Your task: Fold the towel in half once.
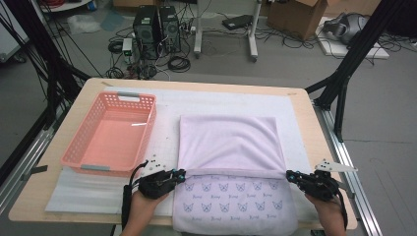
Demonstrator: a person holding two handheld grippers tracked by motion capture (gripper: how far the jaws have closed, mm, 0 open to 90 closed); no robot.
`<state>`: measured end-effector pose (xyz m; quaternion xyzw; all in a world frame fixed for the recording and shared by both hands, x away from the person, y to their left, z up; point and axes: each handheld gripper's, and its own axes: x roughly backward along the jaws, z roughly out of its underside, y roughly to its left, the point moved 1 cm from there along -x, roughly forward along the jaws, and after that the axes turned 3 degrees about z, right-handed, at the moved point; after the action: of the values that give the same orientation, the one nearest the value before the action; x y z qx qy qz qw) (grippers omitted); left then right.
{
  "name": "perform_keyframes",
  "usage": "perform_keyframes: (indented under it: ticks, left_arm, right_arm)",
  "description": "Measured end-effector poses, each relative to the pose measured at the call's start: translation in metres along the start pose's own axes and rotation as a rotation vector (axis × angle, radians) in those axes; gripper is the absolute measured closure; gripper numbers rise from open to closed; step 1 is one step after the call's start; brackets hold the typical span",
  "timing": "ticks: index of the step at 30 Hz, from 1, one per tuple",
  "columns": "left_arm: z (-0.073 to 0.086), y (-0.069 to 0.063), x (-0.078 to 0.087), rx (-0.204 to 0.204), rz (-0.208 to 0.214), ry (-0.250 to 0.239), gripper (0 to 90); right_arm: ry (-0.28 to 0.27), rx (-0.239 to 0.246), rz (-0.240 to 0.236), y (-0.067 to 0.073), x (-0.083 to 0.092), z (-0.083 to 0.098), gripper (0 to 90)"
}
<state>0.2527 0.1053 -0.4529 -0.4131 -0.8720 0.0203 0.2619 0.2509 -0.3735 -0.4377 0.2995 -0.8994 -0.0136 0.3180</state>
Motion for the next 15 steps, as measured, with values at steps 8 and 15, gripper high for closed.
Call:
perform_keyframes:
  ticks: [8, 15]
  left_arm:
    - [0.0, -0.009, 0.01, -0.018, 0.016, -0.04, 84.0]
    - [0.006, -0.021, 0.026, -0.022, 0.049, -0.05, 84.1]
  right_arm:
    - [-0.027, 0.008, -0.002, 0.003, 0.012, 0.005, 86.4]
    - [-0.033, 0.008, -0.03, 0.008, 0.03, 0.014, 86.5]
